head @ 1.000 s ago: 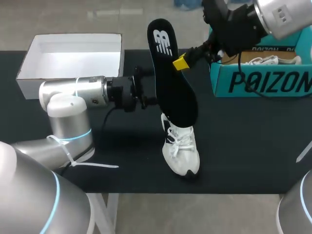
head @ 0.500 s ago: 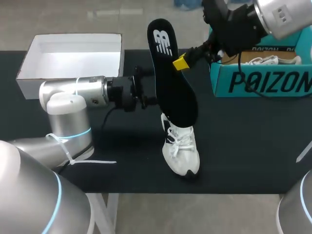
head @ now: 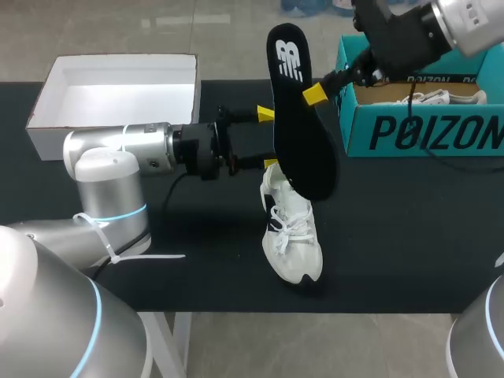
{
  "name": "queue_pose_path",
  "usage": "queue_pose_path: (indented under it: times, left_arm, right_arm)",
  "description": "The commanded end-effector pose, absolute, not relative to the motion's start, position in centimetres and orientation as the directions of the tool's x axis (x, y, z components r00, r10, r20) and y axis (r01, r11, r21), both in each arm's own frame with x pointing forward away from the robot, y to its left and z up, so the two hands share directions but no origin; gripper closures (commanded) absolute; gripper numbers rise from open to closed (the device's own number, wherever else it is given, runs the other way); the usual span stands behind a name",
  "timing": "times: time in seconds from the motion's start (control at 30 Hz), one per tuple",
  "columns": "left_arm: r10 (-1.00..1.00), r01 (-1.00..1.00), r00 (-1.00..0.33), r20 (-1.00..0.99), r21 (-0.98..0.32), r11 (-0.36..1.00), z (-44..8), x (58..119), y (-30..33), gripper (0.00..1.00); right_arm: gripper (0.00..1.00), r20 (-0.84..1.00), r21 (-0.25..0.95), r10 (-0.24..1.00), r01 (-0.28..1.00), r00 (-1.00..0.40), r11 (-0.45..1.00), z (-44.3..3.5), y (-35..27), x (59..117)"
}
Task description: Take the shoe out of the shoebox, open the shoe tongue, remove and reinsert the insole, then place the shoe into the shoebox
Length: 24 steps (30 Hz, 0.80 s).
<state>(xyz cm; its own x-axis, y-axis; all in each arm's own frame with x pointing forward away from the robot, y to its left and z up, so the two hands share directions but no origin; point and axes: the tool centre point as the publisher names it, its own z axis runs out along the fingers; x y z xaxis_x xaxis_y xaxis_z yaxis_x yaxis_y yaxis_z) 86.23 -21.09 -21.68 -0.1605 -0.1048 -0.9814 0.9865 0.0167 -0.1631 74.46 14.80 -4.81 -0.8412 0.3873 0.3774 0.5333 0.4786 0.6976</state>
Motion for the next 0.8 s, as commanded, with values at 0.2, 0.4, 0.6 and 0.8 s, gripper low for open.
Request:
queue_pose_path:
  times: [0.2,0.4,0.6,0.8]
  left_arm:
    - [-0.106,0.987,-0.158,-0.982,-0.161,0.021,-21.8,86.1,-21.2,0.0]
    - [-0.106,0.987,-0.158,-0.982,-0.161,0.021,-21.8,86.1,-21.2,0.0]
    - [-0.106,0.987,-0.158,-0.982,-0.161,0.021,-21.8,86.1,-21.2,0.0]
    - [-0.106,0.987,-0.158,-0.982,-0.161,0.021,-21.8,86.1,-21.2,0.0]
  right_arm:
    - [1.0,0.484,0.657,0.44,0.646,-0.757,0.389,-9.4,9.2,76.2]
    - [1.0,0.563,0.598,0.466,0.725,-0.683,0.34,-12.6,6.4,77.6]
    - [1.0,0.624,0.544,0.472,0.78,-0.623,0.309,-15.2,4.4,79.4]
    - [1.0,0.652,0.515,0.458,0.796,-0.604,0.317,-15.7,3.8,80.8]
